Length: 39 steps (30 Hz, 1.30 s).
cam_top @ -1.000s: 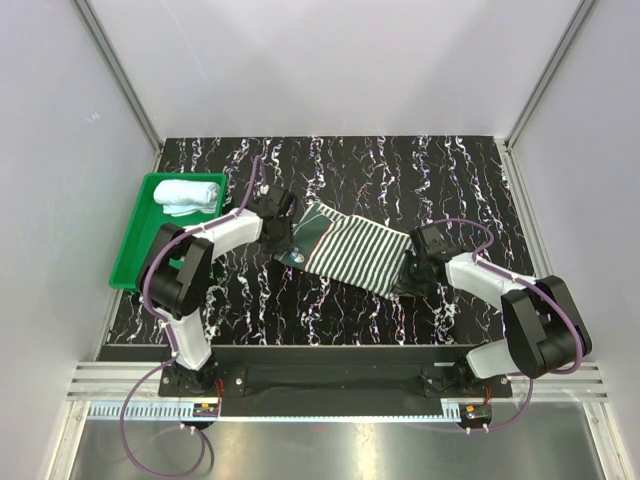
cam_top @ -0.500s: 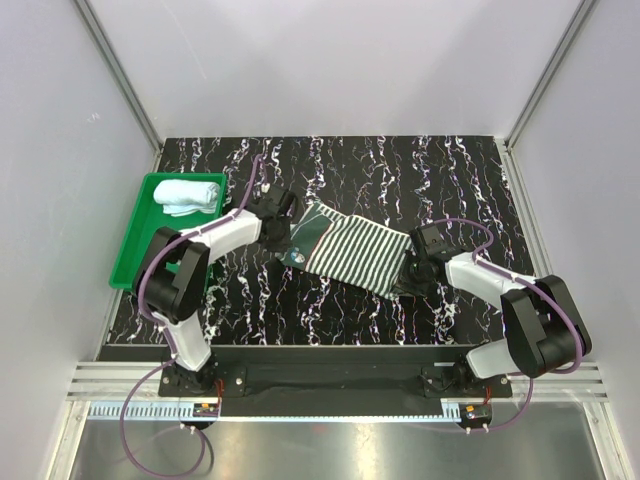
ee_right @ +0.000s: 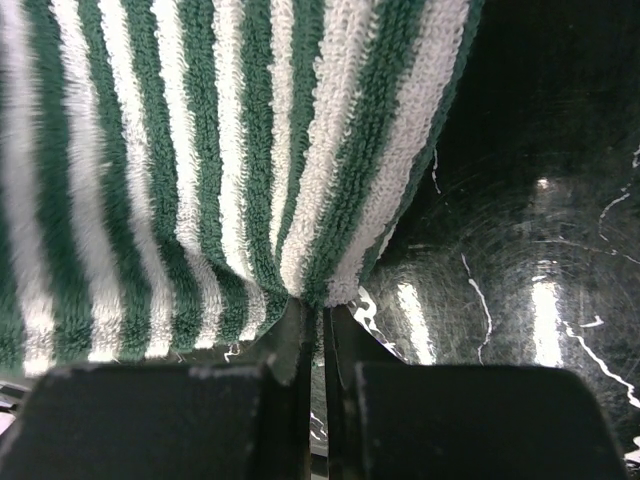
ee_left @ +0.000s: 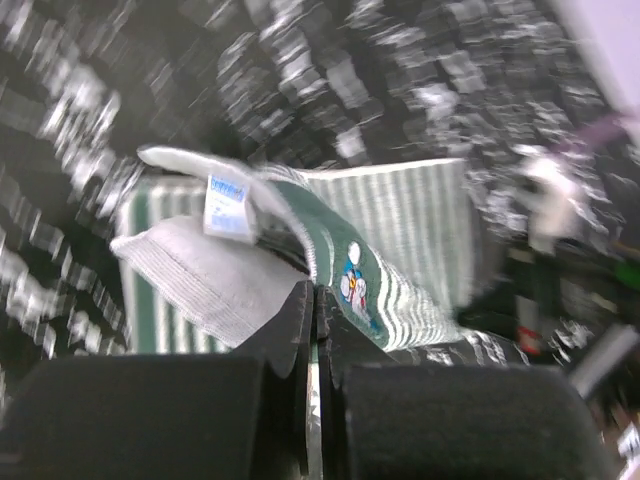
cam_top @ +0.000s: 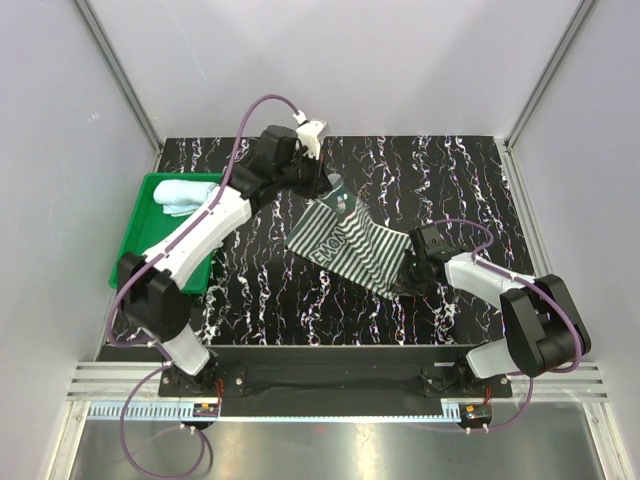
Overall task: Roll the towels
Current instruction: Fold the towel
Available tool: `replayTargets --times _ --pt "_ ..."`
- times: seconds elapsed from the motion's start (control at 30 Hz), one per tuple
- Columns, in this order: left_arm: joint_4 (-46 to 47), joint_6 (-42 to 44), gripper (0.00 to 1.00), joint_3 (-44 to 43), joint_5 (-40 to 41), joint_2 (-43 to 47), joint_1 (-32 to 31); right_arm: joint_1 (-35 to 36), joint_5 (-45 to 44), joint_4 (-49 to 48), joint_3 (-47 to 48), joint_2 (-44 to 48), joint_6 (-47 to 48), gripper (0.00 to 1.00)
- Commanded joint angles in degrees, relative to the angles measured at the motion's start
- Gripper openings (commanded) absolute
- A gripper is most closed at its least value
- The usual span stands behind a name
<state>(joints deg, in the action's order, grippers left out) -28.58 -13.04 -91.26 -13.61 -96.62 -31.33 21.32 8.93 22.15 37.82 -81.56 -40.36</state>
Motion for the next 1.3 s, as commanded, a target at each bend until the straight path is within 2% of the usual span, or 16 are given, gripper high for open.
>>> replayTargets --times 0.0,0.07,0.13,0.2,0.3,0.37,0.5,0.63,0.87,0.93,0.97,1.03,1.07,1.1,1.2,1.27 --pt "10.54 7.85 0.00 4.50 -8.21 5.11 0.31 0.12 -2.60 1.32 -1.96 -2.11 -0.16 0.00" --pt "12.22 7.68 0.00 6.62 -6.78 5.39 1.79 0.12 -2.43 1.40 -1.61 -2.20 -0.07 0.00" --pt "15.46 5.49 0.00 13.36 -7.31 7.05 4.68 0.12 -2.42 1.49 -1.53 -1.85 -0.16 0.00" --pt "23.63 3.11 0.00 22.21 -6.44 8.11 7.23 0.12 -2.42 1.49 -1.61 -1.85 -0.16 0.00" --pt "23.92 1.09 0.00 25.68 2.33 5.66 9.09 0.12 -2.07 1.40 -1.52 -2.37 0.02 0.00" --pt "24.70 -2.32 0.00 27.01 3.50 2.15 11.11 0.21 -1.72 1.05 -1.70 -2.46 0.10 0.00" --pt "27.97 -5.94 0.00 28.17 -2.73 -5.23 17.78 0.12 -1.55 1.05 -1.88 -2.81 0.45 0.00" --pt "28.04 -6.03 0.00 27.10 -4.23 -9.38 18.68 0.12 -1.37 1.23 -1.96 -2.82 0.46 0.00" --pt "25.33 -7.09 0.00 26.84 3.14 -9.20 19.11 0.12 -0.32 1.32 -2.49 -2.55 0.11 0.00" --pt "24.36 -7.35 0.09 26.58 4.29 -7.98 19.03 0.30 0.30 1.14 -3.10 -2.29 -0.33 0.00" --pt "24.79 -7.53 0.20 26.92 3.85 -7.19 19.03 0.30 0.47 1.05 -3.37 -2.03 -0.60 0.00" --pt "24.62 -7.27 0.45 27.63 6.12 -3.50 17.72 0.74 1.09 1.14 -4.07 -1.06 -1.47 0.00" --pt "24.19 -6.31 0.68 27.72 7.44 -1.92 17.01 1.00 2.22 1.05 -4.33 -0.54 -1.83 0.00" --pt "23.57 -5.78 0.74 27.72 8.93 -0.69 15.44 1.44 2.41 1.14 -4.42 0.69 -2.61 0.00" --pt "20.32 -4.02 0.86 26.84 15.17 4.85 11.83 4.16 1.80 3.33 -3.47 4.02 -4.02 0.32" --pt "18.13 -2.52 0.88 26.31 19.83 9.50 8.07 4.78 -0.13 6.65 -2.32 5.88 -3.94 0.63"
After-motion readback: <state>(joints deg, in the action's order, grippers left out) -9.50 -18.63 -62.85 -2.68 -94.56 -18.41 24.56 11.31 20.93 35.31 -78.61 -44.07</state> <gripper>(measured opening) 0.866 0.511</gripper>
